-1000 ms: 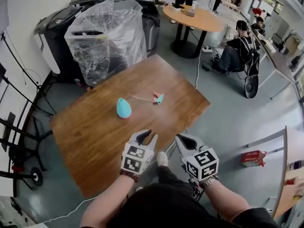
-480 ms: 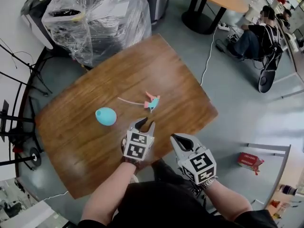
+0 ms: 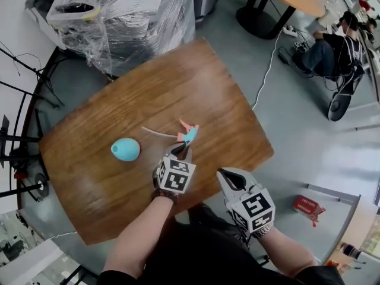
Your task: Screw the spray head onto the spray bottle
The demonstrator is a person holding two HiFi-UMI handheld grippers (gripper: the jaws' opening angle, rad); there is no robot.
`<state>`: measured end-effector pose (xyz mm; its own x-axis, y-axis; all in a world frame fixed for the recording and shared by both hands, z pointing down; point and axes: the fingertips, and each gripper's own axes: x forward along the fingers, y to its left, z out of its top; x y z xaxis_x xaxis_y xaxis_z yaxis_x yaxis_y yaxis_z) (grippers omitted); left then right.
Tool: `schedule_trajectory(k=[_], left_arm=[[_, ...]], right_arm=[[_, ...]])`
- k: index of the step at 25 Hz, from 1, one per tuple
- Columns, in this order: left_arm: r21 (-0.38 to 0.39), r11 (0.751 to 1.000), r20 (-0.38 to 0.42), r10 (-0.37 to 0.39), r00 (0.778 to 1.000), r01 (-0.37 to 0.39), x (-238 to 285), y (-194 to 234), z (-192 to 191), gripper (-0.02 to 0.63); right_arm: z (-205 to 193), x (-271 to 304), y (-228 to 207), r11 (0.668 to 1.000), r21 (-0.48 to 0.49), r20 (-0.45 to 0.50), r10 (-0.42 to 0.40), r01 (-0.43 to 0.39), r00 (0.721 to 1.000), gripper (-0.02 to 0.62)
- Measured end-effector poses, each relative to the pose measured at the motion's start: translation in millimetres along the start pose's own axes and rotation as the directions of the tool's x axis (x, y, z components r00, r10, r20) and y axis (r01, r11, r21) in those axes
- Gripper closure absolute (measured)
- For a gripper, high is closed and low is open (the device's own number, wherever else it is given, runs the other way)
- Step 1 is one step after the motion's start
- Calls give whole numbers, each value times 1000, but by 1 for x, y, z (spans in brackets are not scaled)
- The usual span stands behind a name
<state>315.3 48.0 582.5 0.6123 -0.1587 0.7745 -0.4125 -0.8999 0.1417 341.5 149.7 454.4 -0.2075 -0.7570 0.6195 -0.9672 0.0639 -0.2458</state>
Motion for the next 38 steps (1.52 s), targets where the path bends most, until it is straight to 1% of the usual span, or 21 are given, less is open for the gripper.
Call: schedule_trajectory(k=[1, 3, 5, 9, 12, 14, 16, 18, 20, 22, 23, 24, 26, 27, 28, 30, 32, 34, 35, 36, 38], left_arm=[[-3, 1000, -6, 14, 1000, -14, 1, 2, -1, 560], [-13, 999, -12, 30, 999, -30, 1, 6, -2, 569], [-18, 999, -9, 28, 1000, -28, -2, 7, -2, 575], [-27, 1000, 11, -5, 1000, 6, -9, 7, 3, 581], [-36, 998, 25, -50, 998, 51, -16, 2, 6, 584], [-69, 993, 30, -96, 995, 98, -26, -4, 10, 584], [-103, 984, 50, -142, 989, 147, -36, -9, 17, 584], [-128, 972, 70, -188, 980, 195, -48, -13, 25, 584], [-152, 955, 84, -244, 966, 254, -61, -18, 32, 584], [-177, 932, 94, -304, 948, 316, -75, -21, 38, 584], [-189, 920, 97, -331, 939, 344, -82, -22, 40, 584], [-203, 907, 101, -356, 929, 370, -89, -21, 42, 584], [-233, 876, 112, -406, 907, 422, -102, -20, 47, 584], [-246, 860, 118, -431, 894, 447, -108, -20, 49, 584], [-254, 845, 122, -454, 882, 470, -113, -19, 50, 584], [-255, 827, 119, -487, 865, 501, -122, -17, 52, 584], [-252, 807, 105, -525, 844, 534, -132, -18, 52, 584], [-263, 768, 94, -582, 808, 584, -143, -24, 51, 584], [-270, 749, 91, -606, 790, 605, -148, -26, 52, 584], [-275, 733, 91, -625, 775, 623, -154, -27, 53, 584], [-282, 706, 97, -653, 751, 650, -164, -29, 57, 583]], right_arm=[[1, 0, 0, 1000, -2, 1, 0, 0, 1000, 604], [3, -1, -1, 1000, -2, 5, -1, 1, 1000, 604], [4, -2, 1, 1000, -3, 8, -1, 1, 1000, 604], [5, -2, 6, 1000, -14, 14, 2, -1, 1000, 604], [7, 0, 8, 999, -53, 21, -4, 5, 1000, 604], [14, 1, 12, 995, -103, 28, -4, 7, 1000, 603], [23, 1, 17, 986, -165, 45, 1, 6, 999, 580], [32, 0, 21, 970, -241, 60, 6, 9, 998, 561], [42, -3, 27, 939, -343, 56, 4, 15, 998, 538], [48, -5, 35, 888, -458, 52, 5, 19, 999, 518], [51, -6, 40, 851, -525, 44, 4, 20, 999, 511], [55, -7, 45, 803, -596, 32, 1, 18, 999, 506], [62, -9, 58, 685, -728, 21, 1, 15, 1000, 484], [63, -8, 64, 617, -787, 16, 5, 10, 1000, 467], [63, -7, 69, 541, -841, 4, 6, 1, 1000, 447], [61, -2, 77, 380, -925, -30, -7, -25, 1000, 394], [62, 5, 81, 223, -974, -55, -39, -45, 998, 368], [68, 11, 85, 84, -995, -68, -71, -62, 995, 348], [71, 15, 87, 27, -997, -77, -81, -75, 994, 345], [73, 18, 90, -22, -996, -90, -89, -92, 992, 345], [74, 26, 95, -105, -985, -123, -109, -135, 986, 345]])
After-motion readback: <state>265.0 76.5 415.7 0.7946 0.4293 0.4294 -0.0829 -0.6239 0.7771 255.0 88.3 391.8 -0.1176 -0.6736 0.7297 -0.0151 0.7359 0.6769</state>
